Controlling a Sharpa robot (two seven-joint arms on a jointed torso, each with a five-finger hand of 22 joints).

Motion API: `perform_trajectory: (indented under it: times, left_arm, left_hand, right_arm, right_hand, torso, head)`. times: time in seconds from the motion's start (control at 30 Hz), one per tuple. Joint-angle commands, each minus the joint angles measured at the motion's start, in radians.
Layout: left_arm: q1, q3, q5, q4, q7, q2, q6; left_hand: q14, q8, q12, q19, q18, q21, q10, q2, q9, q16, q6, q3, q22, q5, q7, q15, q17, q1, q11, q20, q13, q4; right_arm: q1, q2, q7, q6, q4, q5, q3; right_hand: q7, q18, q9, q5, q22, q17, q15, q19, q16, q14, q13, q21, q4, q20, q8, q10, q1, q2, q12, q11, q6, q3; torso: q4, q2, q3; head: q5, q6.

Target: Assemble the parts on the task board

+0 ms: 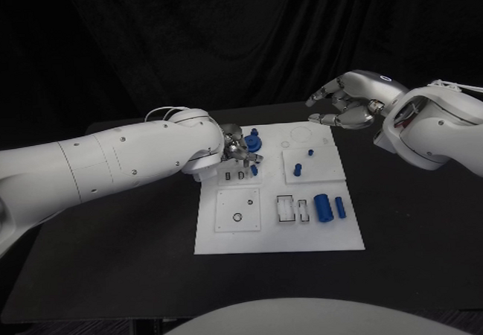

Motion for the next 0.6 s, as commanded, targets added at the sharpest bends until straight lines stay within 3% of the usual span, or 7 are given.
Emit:
perform_trajectory:
  times: [0.03,0.6]
  left_arm:
    - [-0.003,0.001,-0.006,-0.007,0.014,0.006,0.017]
    - [-0.014,0.001,-0.006,-0.021,0.012,0.022,0.03]
  left_hand:
    - [0.102,-0.005,0.002,0.105,-0.006,0.004,0.104,0.001,0.003,0.003,-0.008,0.008,0.263,-0.002,0.001,-0.007,0.263,0.009,-0.007,-0.007,0.26,0.001]
    - [0.102,-0.007,0.002,0.105,-0.006,0.004,0.104,0.003,0.011,0.003,-0.007,0.014,0.263,-0.008,0.001,-0.007,0.263,0.008,-0.007,-0.007,0.26,0.002]
  right_arm:
    - [-0.003,0.001,-0.02,-0.001,-0.001,-0.001,0.001]
    - [-0.007,0.004,-0.018,0.001,-0.003,-0.001,0.001]
  right_hand:
    - [0.001,0.002,-0.002,0.001,0.21,0.161,0.008,0.027,-0.007,0.083,0.184,-0.007,0.0,0.006,0.006,0.04,0.006,0.002,-0.006,0.009,0.008,0.005]
    - [0.002,0.002,-0.002,0.001,0.209,0.161,0.008,0.027,-0.007,0.083,0.181,-0.007,0.0,0.006,0.006,0.038,0.006,0.002,-0.009,0.009,0.009,0.005]
  torso:
    - [0.0004,0.0,0.0003]
    - [0.0006,0.0,0.0004]
  head:
    - [0.0,-0.001]
    - [0.001,-0.007]
